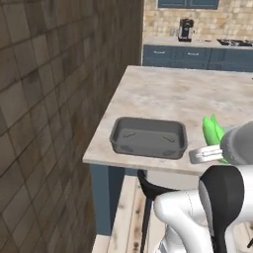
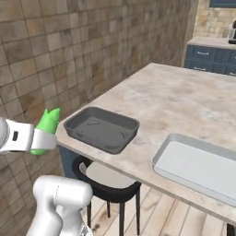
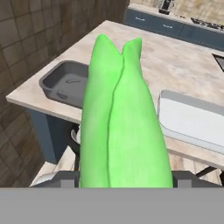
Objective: Place the cold items (apple and corn) from the fridge in one tupperware on the dining counter. Place the warm items (hot dog and kebab skewer) in the stove area in another tupperware.
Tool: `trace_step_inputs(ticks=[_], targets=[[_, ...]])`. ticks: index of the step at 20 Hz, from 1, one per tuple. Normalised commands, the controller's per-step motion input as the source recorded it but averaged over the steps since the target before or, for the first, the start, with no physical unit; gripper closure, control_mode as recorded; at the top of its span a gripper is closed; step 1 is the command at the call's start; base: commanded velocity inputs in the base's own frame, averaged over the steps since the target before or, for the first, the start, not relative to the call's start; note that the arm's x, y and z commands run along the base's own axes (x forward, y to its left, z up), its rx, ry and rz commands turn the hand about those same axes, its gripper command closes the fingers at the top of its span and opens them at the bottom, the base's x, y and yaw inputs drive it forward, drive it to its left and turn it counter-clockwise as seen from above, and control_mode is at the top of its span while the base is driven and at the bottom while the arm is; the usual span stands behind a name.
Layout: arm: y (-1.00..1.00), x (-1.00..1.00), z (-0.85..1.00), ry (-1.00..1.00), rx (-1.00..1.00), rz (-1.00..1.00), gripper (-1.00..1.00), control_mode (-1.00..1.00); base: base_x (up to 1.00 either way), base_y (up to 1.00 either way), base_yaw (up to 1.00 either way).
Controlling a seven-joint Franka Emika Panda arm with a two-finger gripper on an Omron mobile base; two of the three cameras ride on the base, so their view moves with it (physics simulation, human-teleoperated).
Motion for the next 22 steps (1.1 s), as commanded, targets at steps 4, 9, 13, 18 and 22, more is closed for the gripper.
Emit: trace_step_inputs(ticks=[4, 9, 13, 18, 22], targets=[[0.0, 0.0, 0.0, 0.0, 0.0, 0.0, 1.0, 1.0, 0.77, -0.03, 0.0], [0.0, 0.0, 0.0, 0.0, 0.0, 0.0, 1.0, 1.0, 0.5, 0.02, 0.0], [0.0, 0.0, 0.0, 0.0, 0.0, 0.0, 1.0, 1.0, 0.76, 0.33, -0.29], [0.0, 0.0, 0.0, 0.0, 0.0, 0.0, 1.0, 1.0, 0.89, 0.36, -0.39], [0.15, 0.49, 0.0, 0.09, 0.01, -0.03, 1.0, -1.0, 0.45, 0.17, -0.15]])
